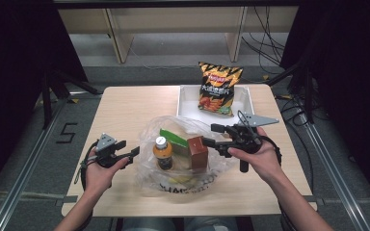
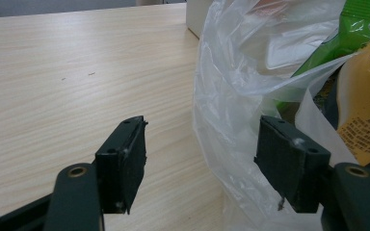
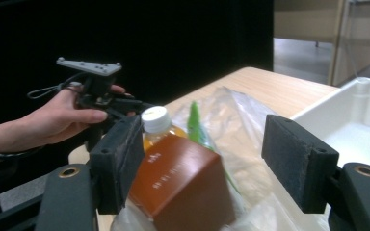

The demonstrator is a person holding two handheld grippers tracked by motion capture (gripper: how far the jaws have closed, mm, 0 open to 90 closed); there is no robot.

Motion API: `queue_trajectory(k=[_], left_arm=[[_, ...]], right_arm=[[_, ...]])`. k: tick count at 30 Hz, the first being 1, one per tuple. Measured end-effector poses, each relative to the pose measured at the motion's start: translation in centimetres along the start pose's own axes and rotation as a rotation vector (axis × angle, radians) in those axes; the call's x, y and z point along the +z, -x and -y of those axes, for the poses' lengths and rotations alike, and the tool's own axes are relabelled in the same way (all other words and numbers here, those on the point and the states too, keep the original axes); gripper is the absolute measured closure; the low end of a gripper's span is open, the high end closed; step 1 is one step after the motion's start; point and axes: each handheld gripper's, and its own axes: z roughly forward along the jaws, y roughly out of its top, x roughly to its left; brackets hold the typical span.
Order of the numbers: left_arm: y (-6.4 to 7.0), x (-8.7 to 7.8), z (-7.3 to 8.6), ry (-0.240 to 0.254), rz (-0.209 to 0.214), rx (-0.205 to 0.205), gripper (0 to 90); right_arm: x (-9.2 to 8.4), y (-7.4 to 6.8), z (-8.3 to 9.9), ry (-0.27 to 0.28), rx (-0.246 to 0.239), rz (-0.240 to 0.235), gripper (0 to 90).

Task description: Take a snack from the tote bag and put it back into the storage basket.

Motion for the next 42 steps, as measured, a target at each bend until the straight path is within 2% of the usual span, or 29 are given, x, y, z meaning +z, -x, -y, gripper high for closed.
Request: queue_trajectory(k=[2,3,4,7,9,10,14,15,16,18,24,25,26,28,30,31,35,38,39,40,41,42], left_arm=[[0.0,-0.1,-0.1,0.006,-0.004,-0.005,34.2],[0.0,-0.1,-0.1,0.006,-0.004,-0.002,34.2],[0.0,0.0,0.0,0.004,0.0,-0.006,34.2],[0.0,0.0,0.0,0.002,-0.002,-0.001,34.2],[0.0,0.0,-0.1,0.002,-0.001,-0.001,34.2],[0.0,0.0,0.0,0.001,-0.002,0.001,34.1],[0.0,0.0,0.0,0.0,-0.001,-0.001,34.1],[0.0,0.0,0.0,0.0,-0.001,0.0,34.1],[0.0,-0.1,0.0,0.002,-0.001,-0.001,34.1],[0.0,-0.1,0.0,0.002,-0.001,-0.002,34.1],[0.1,0.1,-0.1,-0.002,0.005,-0.003,34.1],[0.1,0.0,-0.1,0.0,0.006,0.006,34.2],[0.2,0.0,-0.1,0.001,0.005,0.008,34.2],[0.2,0.0,-0.1,0.003,0.008,0.008,34.2],[0.1,0.0,-0.1,0.002,0.007,0.006,34.2],[0.2,0.0,-0.1,0.001,0.008,-0.003,34.3],[0.2,0.0,-0.1,0.004,0.006,-0.009,34.3],[0.1,0.0,-0.1,0.001,0.006,-0.005,34.4],[0.1,0.0,-0.1,0.002,0.005,-0.001,34.4],[0.1,0.0,-0.1,0.002,0.004,0.001,34.4],[0.1,0.0,-0.1,0.002,0.004,0.002,34.4],[0.1,0.0,-0.1,0.001,0.005,0.001,34.4]], right_arm=[[0.1,-0.1,-0.1,-0.004,-0.028,-0.02,30.9],[0.2,-0.4,-0.2,-0.015,-0.012,-0.019,30.3],[0.4,-0.5,-0.2,-0.013,-0.047,-0.016,29.9],[0.6,-0.5,-0.2,-0.012,-0.05,-0.027,29.6],[0.8,-0.7,0.0,-0.017,-0.033,-0.037,29.6],[1.1,-0.5,0.1,-0.011,-0.07,-0.032,29.6],[1.3,-0.5,0.3,-0.029,-0.054,-0.053,29.6],[1.5,-0.6,0.4,-0.03,-0.049,-0.053,29.6],[1.5,-0.4,0.4,-0.041,-0.074,-0.048,29.6],[1.6,-0.4,0.4,-0.032,-0.077,-0.048,29.7],[1.9,-1.2,-0.1,-0.032,-0.065,-0.035,29.8],[2.0,-1.3,-0.3,-0.036,-0.08,-0.03,30.7],[2.1,-1.2,-0.6,-0.031,-0.119,-0.009,32.1],[2.5,-1.3,-1.1,-0.046,-0.096,-0.015,34.5],[2.7,-1.1,-1.7,-0.074,-0.093,-0.014,39.8],[3.0,-0.9,-2.4,-0.1,-0.095,-0.002,45.4],[3.7,-0.2,-3.4,-0.14,-0.097,0.027,49.8],[4.4,0.4,-4.5,-0.24,-0.046,0.046,54.0],[4.8,0.7,-4.8,-0.246,-0.046,0.04,54.7],[5.0,0.8,-5.2,-0.277,-0.011,0.045,55.3],[5.3,1.1,-5.5,-0.303,-0.027,0.057,56.4],[5.8,1.2,-6.1,-0.36,-0.002,0.069,57.1]])
